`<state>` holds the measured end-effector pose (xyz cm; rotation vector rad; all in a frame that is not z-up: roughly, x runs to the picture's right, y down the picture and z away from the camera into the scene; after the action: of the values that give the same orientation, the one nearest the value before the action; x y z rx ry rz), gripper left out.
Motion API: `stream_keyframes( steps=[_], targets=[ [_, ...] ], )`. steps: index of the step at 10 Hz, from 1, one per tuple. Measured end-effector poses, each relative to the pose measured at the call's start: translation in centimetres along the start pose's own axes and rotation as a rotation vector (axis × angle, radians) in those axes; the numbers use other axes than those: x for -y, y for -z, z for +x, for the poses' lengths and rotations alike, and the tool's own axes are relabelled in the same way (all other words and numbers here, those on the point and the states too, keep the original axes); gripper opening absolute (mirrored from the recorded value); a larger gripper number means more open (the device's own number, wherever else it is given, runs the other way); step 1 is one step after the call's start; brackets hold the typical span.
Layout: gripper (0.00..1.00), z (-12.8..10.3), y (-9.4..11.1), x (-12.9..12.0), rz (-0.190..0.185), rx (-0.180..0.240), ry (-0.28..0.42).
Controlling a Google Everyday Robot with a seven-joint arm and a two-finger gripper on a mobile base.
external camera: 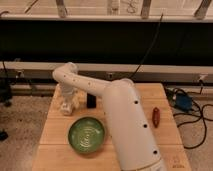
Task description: Place the bottle in the ceramic bowl
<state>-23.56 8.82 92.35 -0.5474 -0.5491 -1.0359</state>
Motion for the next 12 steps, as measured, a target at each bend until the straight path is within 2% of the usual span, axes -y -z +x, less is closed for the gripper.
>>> stream_keyframes(
  steps=[1, 5, 6, 8, 12],
  targets=[
    [0.53, 0.0, 0.0, 0.1, -0.003, -0.003, 0.007],
    [0.1, -0.1, -0.2, -0.5, -0.028, -0.025, 0.017],
    [0.03, -0.4, 0.0, -0.7, -0.035, -0.033, 0.024],
    [0.0, -1.1, 1.3, -0.6, -0.018, -0.058, 0.057],
    [0.0, -1.9, 6.9, -0.1, 0.03, -0.112, 0.106]
  ],
)
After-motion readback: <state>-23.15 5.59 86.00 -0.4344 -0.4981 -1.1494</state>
